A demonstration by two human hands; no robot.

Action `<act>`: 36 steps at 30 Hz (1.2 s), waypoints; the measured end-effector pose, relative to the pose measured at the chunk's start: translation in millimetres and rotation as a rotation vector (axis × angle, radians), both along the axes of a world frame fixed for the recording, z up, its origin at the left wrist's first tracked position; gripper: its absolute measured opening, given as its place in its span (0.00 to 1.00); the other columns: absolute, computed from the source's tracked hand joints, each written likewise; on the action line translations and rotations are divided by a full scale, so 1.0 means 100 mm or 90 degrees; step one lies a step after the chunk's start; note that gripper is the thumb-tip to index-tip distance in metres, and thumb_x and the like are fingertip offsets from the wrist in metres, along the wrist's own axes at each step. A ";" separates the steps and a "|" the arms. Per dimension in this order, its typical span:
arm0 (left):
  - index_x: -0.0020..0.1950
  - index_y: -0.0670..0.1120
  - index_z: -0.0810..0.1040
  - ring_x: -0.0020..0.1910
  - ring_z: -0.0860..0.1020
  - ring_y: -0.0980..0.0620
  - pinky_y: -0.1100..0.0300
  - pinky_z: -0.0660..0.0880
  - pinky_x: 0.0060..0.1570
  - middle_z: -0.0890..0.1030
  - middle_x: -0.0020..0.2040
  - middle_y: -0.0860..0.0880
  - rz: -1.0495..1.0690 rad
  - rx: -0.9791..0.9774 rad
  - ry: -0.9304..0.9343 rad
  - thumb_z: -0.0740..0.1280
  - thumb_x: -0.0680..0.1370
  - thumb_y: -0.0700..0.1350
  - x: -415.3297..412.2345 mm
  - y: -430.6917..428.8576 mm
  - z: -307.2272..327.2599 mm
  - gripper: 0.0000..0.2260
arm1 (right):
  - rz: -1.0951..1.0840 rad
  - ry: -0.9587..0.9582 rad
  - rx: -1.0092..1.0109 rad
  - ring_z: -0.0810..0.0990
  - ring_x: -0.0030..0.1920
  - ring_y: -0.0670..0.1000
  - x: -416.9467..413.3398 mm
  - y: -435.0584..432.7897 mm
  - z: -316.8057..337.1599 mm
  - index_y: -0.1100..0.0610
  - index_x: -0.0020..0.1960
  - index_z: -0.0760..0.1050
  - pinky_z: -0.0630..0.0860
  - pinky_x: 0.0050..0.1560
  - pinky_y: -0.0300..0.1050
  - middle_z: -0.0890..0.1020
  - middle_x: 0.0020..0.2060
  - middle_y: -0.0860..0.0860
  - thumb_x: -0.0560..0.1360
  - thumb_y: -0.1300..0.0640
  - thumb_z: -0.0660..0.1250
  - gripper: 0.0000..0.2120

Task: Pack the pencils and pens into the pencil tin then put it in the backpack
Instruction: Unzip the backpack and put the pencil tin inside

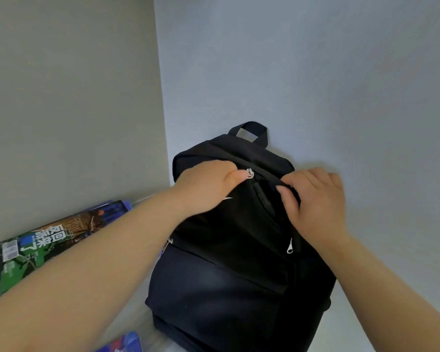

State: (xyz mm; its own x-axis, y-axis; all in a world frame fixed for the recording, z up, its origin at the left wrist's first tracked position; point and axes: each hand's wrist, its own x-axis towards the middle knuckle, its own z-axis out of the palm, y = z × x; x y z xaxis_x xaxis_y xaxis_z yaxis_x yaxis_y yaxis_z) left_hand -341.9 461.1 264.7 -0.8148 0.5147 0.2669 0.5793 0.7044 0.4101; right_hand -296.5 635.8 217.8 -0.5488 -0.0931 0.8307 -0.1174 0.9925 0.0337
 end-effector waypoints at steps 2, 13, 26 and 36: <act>0.28 0.46 0.61 0.29 0.66 0.54 0.60 0.62 0.33 0.67 0.29 0.51 0.044 0.088 -0.051 0.52 0.79 0.49 -0.10 -0.11 0.10 0.19 | -0.016 -0.003 -0.033 0.80 0.35 0.59 -0.02 0.07 0.02 0.60 0.38 0.78 0.59 0.40 0.44 0.83 0.32 0.54 0.70 0.54 0.57 0.13; 0.42 0.49 0.69 0.43 0.74 0.52 0.59 0.66 0.39 0.75 0.41 0.53 0.063 -0.080 0.112 0.64 0.70 0.61 0.13 0.12 0.10 0.15 | 0.083 -0.026 -0.051 0.79 0.31 0.54 -0.14 -0.11 0.13 0.56 0.37 0.80 0.59 0.39 0.41 0.83 0.29 0.50 0.69 0.48 0.60 0.15; 0.30 0.47 0.57 0.28 0.63 0.51 0.57 0.57 0.30 0.63 0.30 0.51 0.042 -0.094 0.190 0.51 0.79 0.44 0.15 0.20 -0.04 0.17 | 0.125 -0.001 -0.039 0.78 0.32 0.52 -0.12 -0.09 0.14 0.57 0.36 0.81 0.59 0.38 0.41 0.83 0.29 0.50 0.70 0.51 0.60 0.14; 0.50 0.42 0.74 0.51 0.75 0.40 0.56 0.65 0.44 0.79 0.51 0.40 0.202 -0.030 0.068 0.51 0.79 0.47 -0.39 -0.40 0.02 0.15 | 0.045 0.048 0.015 0.78 0.33 0.56 -0.10 0.10 0.25 0.59 0.34 0.78 0.58 0.38 0.44 0.80 0.26 0.53 0.71 0.53 0.59 0.14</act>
